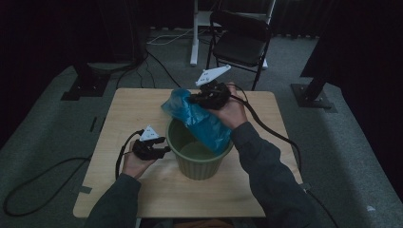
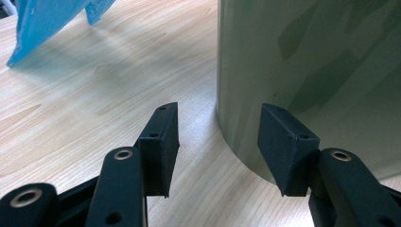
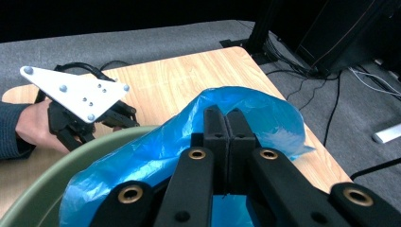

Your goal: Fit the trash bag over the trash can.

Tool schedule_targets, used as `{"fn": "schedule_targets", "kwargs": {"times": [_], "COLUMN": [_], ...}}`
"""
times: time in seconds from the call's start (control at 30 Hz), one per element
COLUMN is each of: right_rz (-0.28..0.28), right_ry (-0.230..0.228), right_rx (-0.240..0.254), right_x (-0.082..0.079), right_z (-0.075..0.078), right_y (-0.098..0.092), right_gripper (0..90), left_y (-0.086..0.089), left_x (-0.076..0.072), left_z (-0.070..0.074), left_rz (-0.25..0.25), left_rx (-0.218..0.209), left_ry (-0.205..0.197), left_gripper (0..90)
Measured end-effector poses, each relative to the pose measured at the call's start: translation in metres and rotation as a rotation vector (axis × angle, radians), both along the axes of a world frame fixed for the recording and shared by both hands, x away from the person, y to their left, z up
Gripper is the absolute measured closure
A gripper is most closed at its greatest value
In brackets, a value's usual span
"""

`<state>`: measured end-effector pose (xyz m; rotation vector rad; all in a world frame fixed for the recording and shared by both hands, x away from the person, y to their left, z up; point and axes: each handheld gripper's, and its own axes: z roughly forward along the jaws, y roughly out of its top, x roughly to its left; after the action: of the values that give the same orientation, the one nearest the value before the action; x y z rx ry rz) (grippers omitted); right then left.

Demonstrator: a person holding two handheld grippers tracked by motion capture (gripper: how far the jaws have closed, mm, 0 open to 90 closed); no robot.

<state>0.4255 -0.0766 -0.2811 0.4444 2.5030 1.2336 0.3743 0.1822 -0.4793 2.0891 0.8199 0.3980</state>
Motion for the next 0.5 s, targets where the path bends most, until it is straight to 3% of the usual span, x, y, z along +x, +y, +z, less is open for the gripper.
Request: {"fn": "schedule_targets", "kwargs": {"times": [0.13,0.5], "right_rz": [0.025,0.040], "right_ry": [-0.015,-0.004], "right_rx": [0.018,-0.008], "right_x": [-0.002,0.001], "right_z": [0.001,-0.013], "right_y": [0.006,0.006], "right_gripper": [89.9,89.8], "left_y": [0.001,0.001], "left_x": [0.000,0.000], "left_z": [0.000,0.001], "left_rz": [-0.001,0.002], "left_rx": [-0.002,-0.010], "left_ry": [-0.001,-0.001], "left_gripper": [48.7,48.7]}}
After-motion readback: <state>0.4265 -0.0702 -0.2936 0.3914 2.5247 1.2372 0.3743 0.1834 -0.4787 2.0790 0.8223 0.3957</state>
